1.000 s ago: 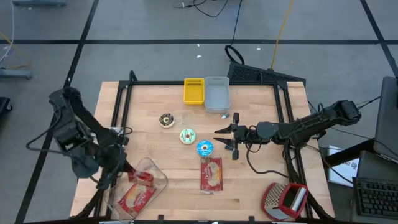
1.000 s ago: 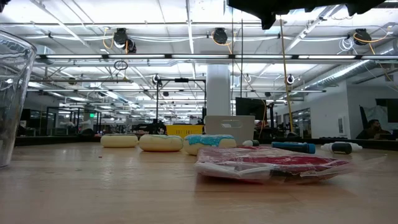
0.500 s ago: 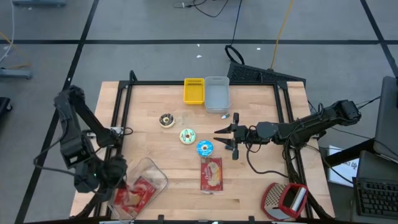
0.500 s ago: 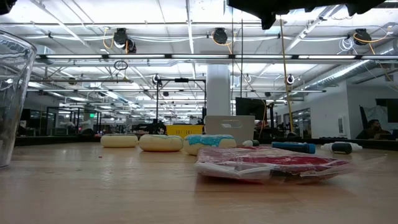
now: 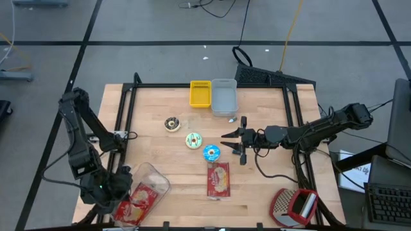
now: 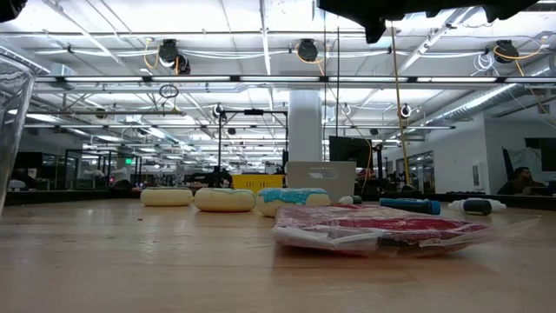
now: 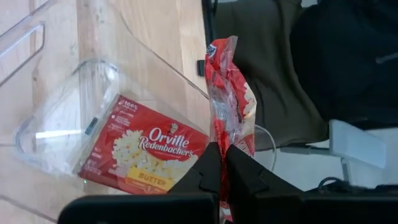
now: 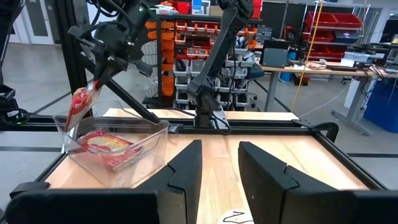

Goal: Pick & Place Food Item
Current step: Stack the right red popcorn bag on top of the red popcorn bag in the transparent bin

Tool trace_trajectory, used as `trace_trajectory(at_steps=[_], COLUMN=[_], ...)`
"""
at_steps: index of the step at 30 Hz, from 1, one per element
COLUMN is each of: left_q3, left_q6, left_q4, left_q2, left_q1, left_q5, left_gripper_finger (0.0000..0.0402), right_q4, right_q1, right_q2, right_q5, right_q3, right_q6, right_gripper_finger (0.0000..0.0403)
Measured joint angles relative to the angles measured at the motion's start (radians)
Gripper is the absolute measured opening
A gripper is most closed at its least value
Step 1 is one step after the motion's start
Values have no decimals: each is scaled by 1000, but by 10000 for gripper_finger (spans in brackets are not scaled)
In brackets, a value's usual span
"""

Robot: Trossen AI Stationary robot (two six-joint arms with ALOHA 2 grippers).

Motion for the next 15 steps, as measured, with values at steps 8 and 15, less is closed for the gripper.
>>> trace_trajectory(at_steps=[8,15], left_q3=[0,-2], left_q6=[103,165], left_q4=[-5,-6], left_q2=[0,2], left_q1=[0,0], left_q5=[-11,-52], left_gripper_finger=[6,9], right_q4=[-4,-15], right_q1=[0,0], right_q2=[0,0], right_q5=[0,0], right_q3=[0,0], right_q6=[0,0], right_gripper_finger=[93,93])
